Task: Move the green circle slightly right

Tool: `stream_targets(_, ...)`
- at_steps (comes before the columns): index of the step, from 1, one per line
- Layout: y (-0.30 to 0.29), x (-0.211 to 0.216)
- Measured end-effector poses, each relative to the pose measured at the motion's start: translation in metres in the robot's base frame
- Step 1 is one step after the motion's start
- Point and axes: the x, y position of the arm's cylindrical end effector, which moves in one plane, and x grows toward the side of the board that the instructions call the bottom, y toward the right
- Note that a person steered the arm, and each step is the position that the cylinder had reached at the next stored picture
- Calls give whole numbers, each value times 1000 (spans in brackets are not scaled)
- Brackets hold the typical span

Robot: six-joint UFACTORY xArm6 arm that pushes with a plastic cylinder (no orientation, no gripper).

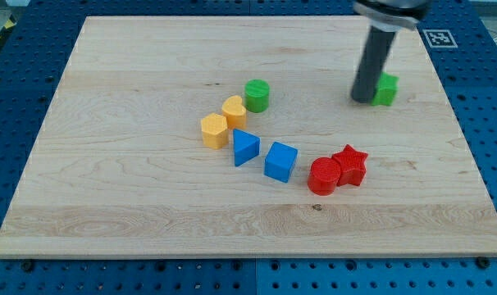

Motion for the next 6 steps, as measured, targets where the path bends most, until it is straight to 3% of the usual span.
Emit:
stream_targets(2,20,0)
stream_targets(4,-91,-23)
stream_targets(6,-98,-35)
